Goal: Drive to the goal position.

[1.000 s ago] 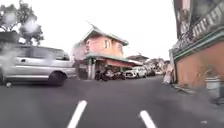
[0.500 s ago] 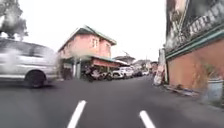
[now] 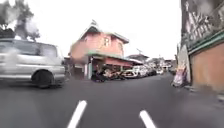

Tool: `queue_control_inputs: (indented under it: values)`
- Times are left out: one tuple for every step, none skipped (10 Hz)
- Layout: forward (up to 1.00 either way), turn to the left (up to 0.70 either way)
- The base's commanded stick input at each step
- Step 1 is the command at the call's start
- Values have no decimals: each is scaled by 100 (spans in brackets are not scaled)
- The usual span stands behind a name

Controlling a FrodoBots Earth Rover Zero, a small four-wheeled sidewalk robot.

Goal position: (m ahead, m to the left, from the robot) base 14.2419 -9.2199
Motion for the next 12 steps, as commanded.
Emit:
queue_control_inputs:
  values:
    - [100,-40]
    - [100,-40]
    - [100,-40]
    - [100,-21]
    - [100,7]
    - [100,20]
    - [100,22]
    - [100,16]
    - [100,-18]
    - [100,-40]
    - [100,-40]
    - [100,-40]
